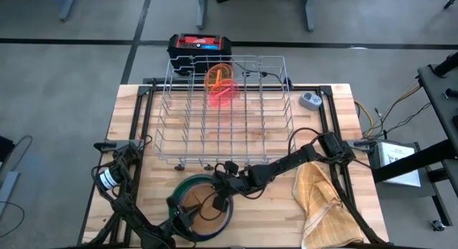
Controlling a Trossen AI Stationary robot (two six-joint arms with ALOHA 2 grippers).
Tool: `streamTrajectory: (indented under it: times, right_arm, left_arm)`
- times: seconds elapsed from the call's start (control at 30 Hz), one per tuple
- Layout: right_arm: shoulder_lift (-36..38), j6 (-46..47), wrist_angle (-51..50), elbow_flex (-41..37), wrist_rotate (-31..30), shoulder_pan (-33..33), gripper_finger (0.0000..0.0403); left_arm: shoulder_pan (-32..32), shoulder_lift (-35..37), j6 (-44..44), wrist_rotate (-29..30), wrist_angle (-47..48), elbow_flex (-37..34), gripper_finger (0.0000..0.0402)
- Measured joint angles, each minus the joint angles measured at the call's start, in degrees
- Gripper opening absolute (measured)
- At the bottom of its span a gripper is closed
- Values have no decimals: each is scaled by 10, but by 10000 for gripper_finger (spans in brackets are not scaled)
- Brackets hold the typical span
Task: Sort dishes
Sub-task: Put the brown plate into the dish rack
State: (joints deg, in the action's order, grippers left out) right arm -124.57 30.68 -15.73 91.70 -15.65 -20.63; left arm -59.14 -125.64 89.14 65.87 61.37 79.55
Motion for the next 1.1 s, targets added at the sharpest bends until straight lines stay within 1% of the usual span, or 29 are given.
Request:
streamTrajectory:
  times: [0.23, 0.37, 0.5, 0.67, 0.83, 0.97, 1.1]
  right_arm:
    - [0, -8, 17, 0, -2, -6, 1]
    - [2, -14, 28, 0, -15, -13, 1]
    - [9, -27, 35, 0, -47, -20, 0]
    - [15, -49, 41, 0, -79, -27, 0]
    - [15, -59, 47, 0, -81, -30, 0]
    - [19, -78, 52, 0, -109, -39, 0]
    - [23, -89, 52, 1, -114, -42, 0]
  left_arm:
    - [-1, 2, -5, -46, 84, 50, 21]
    - [-3, 2, -4, -58, 127, 80, 21]
    - [-4, 2, -3, -68, 171, 105, 21]
    - [-6, 2, -2, -72, 196, 125, 21]
    - [-7, 2, -3, -109, 214, 149, 21]
    - [-7, 3, -15, -139, 223, 171, 21]
    - [-7, 4, -14, -157, 227, 191, 21]
